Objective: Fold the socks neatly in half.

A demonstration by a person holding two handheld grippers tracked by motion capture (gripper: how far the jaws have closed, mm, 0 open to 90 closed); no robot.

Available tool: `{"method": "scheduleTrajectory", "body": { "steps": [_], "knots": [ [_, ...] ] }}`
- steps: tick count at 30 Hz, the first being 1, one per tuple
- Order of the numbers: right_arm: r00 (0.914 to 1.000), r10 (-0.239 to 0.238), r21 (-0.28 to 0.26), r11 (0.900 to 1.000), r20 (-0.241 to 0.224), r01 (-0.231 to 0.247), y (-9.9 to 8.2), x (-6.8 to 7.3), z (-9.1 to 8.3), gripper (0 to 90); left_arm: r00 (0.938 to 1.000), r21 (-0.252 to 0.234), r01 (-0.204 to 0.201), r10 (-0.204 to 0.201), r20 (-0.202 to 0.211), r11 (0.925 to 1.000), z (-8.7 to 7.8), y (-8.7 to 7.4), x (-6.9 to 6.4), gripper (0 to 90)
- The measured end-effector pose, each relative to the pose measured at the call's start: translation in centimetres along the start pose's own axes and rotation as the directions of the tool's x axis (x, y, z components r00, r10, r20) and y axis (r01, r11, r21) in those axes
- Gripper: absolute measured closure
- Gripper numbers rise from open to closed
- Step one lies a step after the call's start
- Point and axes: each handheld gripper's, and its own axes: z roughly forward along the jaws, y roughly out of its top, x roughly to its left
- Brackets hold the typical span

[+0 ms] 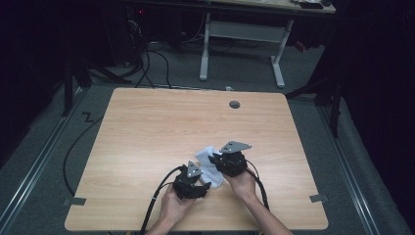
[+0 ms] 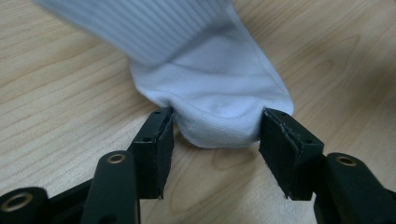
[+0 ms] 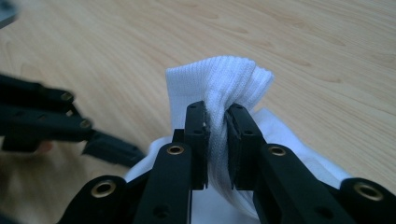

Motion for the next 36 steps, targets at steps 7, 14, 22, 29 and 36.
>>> {"method": "scheduleTrajectory", "body": {
  "steps": [7, 14, 22, 29, 36],
  "knots": [
    [0.9993, -0.036, 0.031, 0.9989, 0.008, 0.036, -2.1, 1.5, -0.2, 78.9, 0.9999, -0.008, 0.015, -0.015, 0.002, 0.9999, -0.1, 0.0, 0.2, 43.2],
    [0.9996, -0.025, 0.010, 0.9996, -0.014, 0.025, -3.7, 1.4, -0.6, 72.1, 0.9988, -0.096, 0.045, -0.043, 0.023, 0.9944, -2.2, 0.5, 1.2, 42.4],
    [0.9952, -0.079, -0.014, 0.9969, -0.059, 0.078, -4.2, 2.0, -1.5, 63.5, 0.9945, -0.194, 0.102, -0.095, 0.045, 0.9757, -4.3, 3.7, 3.3, 42.1],
    [0.9925, -0.067, -0.029, 0.9975, -0.102, 0.064, -4.2, 1.9, -2.3, 59.4, 0.9922, -0.116, 0.115, -0.109, 0.060, 0.9865, -2.3, 6.3, 4.9, 42.4],
    [0.9858, -0.055, -0.045, 0.9978, -0.159, 0.048, -4.7, 1.6, -3.8, 51.8, 0.9977, -0.039, 0.041, -0.039, 0.056, 0.9984, -0.7, 5.9, 4.5, 42.5]
  ]
}}
